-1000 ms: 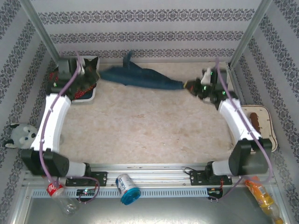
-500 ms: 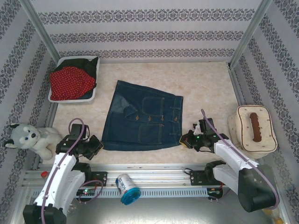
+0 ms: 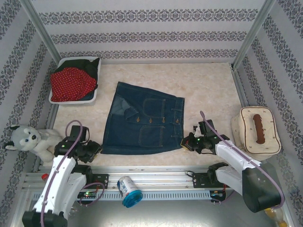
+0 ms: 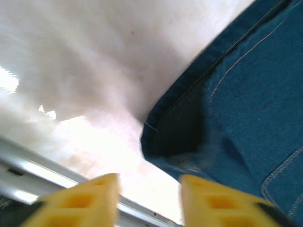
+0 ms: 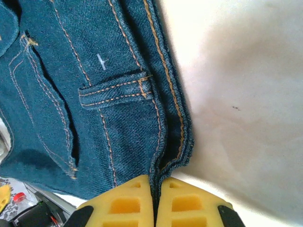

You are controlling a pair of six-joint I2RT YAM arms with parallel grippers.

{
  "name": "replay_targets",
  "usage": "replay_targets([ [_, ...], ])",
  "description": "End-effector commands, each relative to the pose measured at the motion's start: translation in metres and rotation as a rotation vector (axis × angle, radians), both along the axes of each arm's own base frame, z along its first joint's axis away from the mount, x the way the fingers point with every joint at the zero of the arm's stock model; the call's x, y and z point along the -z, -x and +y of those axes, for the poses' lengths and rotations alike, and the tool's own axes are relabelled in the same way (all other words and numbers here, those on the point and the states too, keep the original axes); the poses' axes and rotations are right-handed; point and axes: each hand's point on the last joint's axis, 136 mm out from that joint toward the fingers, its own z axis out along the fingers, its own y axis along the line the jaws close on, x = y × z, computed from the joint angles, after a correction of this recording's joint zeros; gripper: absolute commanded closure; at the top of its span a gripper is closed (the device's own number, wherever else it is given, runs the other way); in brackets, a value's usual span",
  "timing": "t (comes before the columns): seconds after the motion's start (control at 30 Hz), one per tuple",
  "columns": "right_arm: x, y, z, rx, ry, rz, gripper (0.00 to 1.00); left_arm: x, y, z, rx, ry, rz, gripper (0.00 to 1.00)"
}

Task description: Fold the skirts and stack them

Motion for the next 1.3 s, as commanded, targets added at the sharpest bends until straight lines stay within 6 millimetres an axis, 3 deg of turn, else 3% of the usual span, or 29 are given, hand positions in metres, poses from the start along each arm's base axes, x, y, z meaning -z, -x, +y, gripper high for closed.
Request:
replay_targets([
  [0.0,0.002,0.004,-0.003,-0.006,0.028,-0.010,1.00,-0.041,0.006,0.015,-0.035,-0.083,-0.053,0.19],
  [0.13,-0.005,-0.005,-0.001,0.012,0.024,-0.033,1.00,-0.076,-0.055,-0.017,0.105,0.028,-0.176,0.18],
  [0.23,-0.016,-0.018,0.002,0.032,0.027,-0.063,1.00,-0.092,-0.114,-0.065,0.287,0.057,-0.301,0.10],
  [0.33,-0.019,-0.022,0.003,0.035,0.041,-0.069,1.00,-0.094,-0.163,-0.122,0.463,0.112,-0.344,0.00],
  [0.4,-0.018,-0.023,0.003,0.031,0.051,-0.066,1.00,-0.088,-0.193,-0.160,0.520,0.187,-0.372,0.00],
  [0.47,-0.017,-0.023,0.003,0.026,0.061,-0.061,1.00,-0.072,-0.210,-0.184,0.537,0.216,-0.343,0.00],
  [0.6,-0.016,-0.025,0.004,0.028,0.072,-0.067,1.00,-0.029,-0.237,-0.209,0.553,0.214,-0.280,0.00],
  [0.77,-0.014,-0.023,0.002,0.031,0.087,-0.063,1.00,0.005,-0.266,-0.213,0.535,0.158,-0.243,0.00],
  [0.9,-0.011,-0.020,-0.002,0.048,0.104,-0.063,1.00,0.034,-0.275,-0.192,0.489,0.040,-0.194,0.00],
  [0.97,-0.007,-0.016,-0.006,0.061,0.121,-0.049,1.00,0.037,-0.279,-0.173,0.445,-0.033,-0.209,0.00],
  [1.13,0.004,-0.008,-0.014,0.098,0.146,-0.018,1.00,0.022,-0.289,-0.136,0.335,-0.088,-0.322,0.00],
  [1.27,0.018,0.002,-0.017,0.105,0.148,0.017,1.00,0.030,-0.288,-0.113,0.286,-0.130,-0.308,0.00],
])
